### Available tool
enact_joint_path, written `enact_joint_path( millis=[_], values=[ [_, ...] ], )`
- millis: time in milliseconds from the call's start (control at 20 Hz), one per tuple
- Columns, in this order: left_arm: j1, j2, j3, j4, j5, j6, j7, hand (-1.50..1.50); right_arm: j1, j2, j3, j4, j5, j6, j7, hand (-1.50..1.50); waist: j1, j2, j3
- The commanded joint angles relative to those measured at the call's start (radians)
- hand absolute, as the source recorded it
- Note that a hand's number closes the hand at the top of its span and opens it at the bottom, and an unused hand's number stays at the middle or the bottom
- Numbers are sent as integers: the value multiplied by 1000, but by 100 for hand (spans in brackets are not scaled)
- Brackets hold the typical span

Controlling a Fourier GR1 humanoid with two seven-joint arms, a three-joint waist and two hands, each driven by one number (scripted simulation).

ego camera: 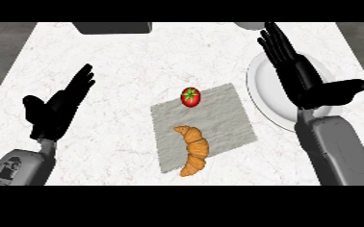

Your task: Pick the tomato from the placemat and place it in the plate

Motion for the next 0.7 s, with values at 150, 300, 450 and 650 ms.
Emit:
enact_joint_path(
  millis=[150, 300, 450, 650],
  values=[
    [97, -119, -29, 54, -13, 102, 68, 0, -121, -20, -75, 26, 110, -205, 125, 150, 18, -20, -14],
    [102, -119, -29, 53, 14, 79, 85, 0, -82, -289, 45, 150, 424, -175, 156, 150, 9, 4, -54],
    [128, -162, -20, 65, 51, 89, 100, 0, -96, -83, -72, 182, 470, -583, 200, -150, 24, -14, -16],
    [145, -176, -19, 70, 33, 80, 70, 0, -13, 113, -25, 176, 506, -741, 51, -150, 19, -18, -12]
  ],
)
